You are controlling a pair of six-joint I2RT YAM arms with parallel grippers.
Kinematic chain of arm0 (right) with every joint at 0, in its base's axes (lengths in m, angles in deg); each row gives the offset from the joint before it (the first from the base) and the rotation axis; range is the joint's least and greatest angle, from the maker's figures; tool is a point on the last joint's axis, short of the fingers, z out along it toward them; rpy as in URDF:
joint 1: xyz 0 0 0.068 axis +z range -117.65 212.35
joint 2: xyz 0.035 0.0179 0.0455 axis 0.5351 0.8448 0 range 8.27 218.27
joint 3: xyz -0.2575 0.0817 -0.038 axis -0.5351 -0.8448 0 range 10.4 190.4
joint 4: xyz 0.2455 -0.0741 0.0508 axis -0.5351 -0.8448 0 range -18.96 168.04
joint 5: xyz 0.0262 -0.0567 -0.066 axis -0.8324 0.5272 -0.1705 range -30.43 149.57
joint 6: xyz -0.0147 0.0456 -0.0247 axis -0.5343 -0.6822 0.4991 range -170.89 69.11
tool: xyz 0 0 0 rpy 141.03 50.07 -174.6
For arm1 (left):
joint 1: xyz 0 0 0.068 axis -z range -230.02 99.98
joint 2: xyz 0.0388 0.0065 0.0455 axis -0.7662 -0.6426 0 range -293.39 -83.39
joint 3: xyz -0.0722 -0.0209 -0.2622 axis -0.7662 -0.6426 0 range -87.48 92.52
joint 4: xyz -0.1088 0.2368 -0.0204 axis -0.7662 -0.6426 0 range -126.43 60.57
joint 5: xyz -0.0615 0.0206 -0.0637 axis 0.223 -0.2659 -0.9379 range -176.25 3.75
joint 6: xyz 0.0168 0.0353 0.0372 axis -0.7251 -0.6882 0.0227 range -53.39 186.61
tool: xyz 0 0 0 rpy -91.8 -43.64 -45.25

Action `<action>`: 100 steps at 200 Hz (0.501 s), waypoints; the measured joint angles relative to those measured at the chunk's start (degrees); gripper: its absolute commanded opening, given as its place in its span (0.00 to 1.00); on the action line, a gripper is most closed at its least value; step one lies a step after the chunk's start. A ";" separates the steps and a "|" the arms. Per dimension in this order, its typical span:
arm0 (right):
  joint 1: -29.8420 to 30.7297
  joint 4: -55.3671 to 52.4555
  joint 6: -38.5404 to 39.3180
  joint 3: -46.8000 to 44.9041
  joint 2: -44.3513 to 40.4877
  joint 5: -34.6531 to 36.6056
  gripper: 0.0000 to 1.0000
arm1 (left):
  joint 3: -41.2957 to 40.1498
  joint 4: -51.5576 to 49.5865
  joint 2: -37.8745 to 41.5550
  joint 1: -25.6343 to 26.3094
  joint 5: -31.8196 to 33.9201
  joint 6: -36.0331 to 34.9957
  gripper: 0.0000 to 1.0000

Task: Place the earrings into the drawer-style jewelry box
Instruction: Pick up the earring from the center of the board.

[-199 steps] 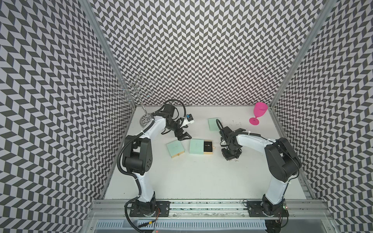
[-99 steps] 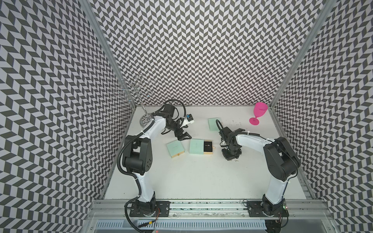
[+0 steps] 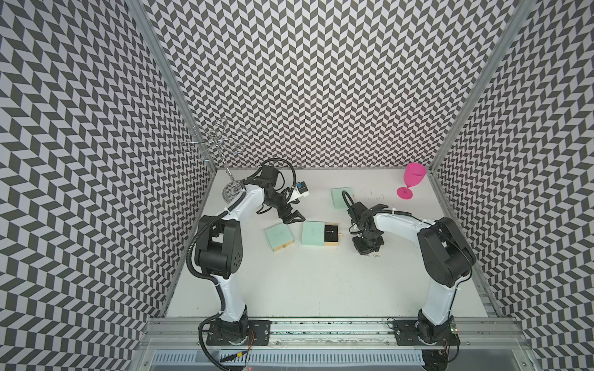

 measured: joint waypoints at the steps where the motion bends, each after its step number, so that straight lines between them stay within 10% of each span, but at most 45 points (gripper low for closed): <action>1: 0.00 -0.02 0.04 0.02 0.00 0.00 0.09 | 0.00 -0.02 0.00 0.00 0.00 0.00 0.97; 100: 0.02 -1.27 0.33 0.39 -0.74 0.61 0.02 | 0.00 -0.09 0.00 0.00 0.00 -0.07 0.97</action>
